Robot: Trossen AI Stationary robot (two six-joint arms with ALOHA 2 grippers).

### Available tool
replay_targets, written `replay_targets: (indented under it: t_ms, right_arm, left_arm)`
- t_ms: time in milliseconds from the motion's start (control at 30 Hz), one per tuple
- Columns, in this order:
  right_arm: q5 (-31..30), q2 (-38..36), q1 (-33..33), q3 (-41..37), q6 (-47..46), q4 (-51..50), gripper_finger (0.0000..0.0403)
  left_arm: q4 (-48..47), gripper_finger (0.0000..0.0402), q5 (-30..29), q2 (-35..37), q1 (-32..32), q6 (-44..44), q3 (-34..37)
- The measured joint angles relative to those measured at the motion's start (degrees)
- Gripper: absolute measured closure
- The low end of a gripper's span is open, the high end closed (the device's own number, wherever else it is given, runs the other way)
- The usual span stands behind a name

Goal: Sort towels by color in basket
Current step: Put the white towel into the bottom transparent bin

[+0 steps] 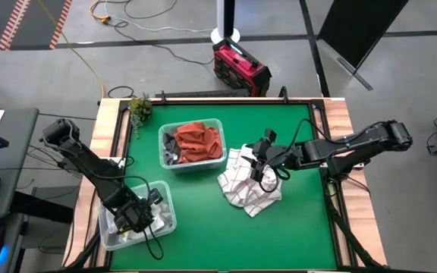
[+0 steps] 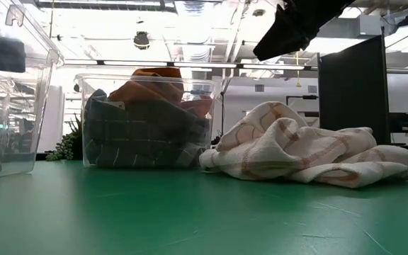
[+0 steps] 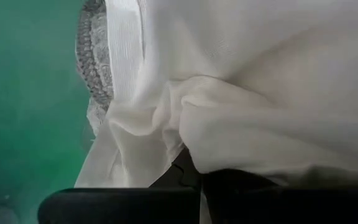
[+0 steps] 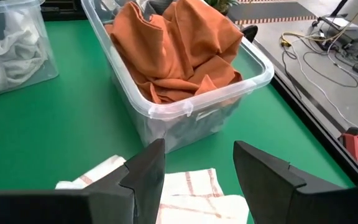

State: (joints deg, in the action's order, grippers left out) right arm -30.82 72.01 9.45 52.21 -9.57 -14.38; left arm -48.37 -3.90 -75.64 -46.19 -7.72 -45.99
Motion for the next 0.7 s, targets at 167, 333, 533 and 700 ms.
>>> replay_targets:
  t_ms: [167, 333, 533, 700]
  right_arm:
    - [0.0, 0.4, 0.8, 0.0, -0.5, -0.6, 0.0184]
    - [0.0, 0.4, 0.8, 0.0, -0.5, -0.5, 0.0184]
    - [0.0, 0.4, 0.8, 0.0, -0.5, -0.6, 0.0184]
    - [0.0, 0.4, 0.8, 0.0, -0.5, -0.6, 0.0184]
  left_arm:
    - [0.2, 0.0389, -0.6, 0.0, 0.1, 3.3, 0.3]
    - [0.8, 0.0352, -0.9, -0.1, 0.1, 5.2, 0.3]
    - [0.0, 0.0288, -3.1, -0.1, 0.1, 12.6, -0.1]
    - [-12.4, 0.0270, -0.8, -0.2, 0.1, 16.8, -8.5]
